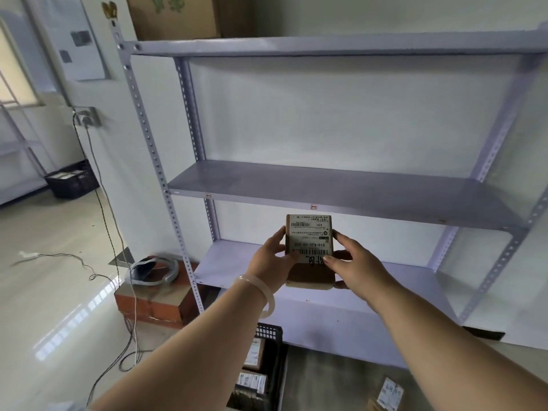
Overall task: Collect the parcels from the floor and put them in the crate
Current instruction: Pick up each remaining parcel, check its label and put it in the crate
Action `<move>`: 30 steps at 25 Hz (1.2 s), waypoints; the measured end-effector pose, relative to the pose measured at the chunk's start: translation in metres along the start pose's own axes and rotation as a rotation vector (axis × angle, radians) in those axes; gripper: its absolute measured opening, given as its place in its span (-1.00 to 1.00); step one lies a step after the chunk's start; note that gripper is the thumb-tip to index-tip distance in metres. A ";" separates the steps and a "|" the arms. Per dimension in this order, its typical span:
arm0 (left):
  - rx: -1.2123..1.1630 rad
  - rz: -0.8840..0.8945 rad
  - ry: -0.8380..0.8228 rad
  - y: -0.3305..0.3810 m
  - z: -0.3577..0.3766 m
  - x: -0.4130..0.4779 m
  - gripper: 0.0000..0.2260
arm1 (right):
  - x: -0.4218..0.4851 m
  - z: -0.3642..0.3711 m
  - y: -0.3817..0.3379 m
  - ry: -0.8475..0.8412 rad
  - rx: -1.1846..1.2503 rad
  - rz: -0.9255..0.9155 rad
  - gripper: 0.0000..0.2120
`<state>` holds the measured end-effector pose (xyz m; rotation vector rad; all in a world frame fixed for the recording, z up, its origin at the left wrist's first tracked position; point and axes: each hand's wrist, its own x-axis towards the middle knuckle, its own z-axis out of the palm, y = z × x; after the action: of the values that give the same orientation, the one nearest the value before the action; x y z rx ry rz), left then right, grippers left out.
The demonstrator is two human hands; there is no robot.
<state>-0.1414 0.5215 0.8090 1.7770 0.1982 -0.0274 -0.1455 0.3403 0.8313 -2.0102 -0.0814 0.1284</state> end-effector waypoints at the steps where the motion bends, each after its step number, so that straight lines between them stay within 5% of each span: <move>1: -0.004 -0.009 0.008 -0.006 -0.012 0.009 -0.43 | 0.008 0.013 -0.003 -0.002 -0.005 -0.004 -0.46; 9: -0.092 -0.130 0.008 -0.044 -0.051 0.080 -0.43 | 0.090 0.067 0.005 -0.078 -0.038 0.048 -0.45; 21: -0.086 -0.385 0.185 -0.105 -0.101 0.136 -0.44 | 0.194 0.160 0.046 -0.409 0.016 0.123 -0.40; 30: -0.045 -0.420 0.064 -0.173 -0.110 0.210 -0.45 | 0.245 0.206 0.096 -0.325 0.031 0.261 -0.41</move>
<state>0.0299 0.6883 0.6389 1.6658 0.6109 -0.2660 0.0717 0.5118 0.6441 -1.9461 -0.0226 0.6182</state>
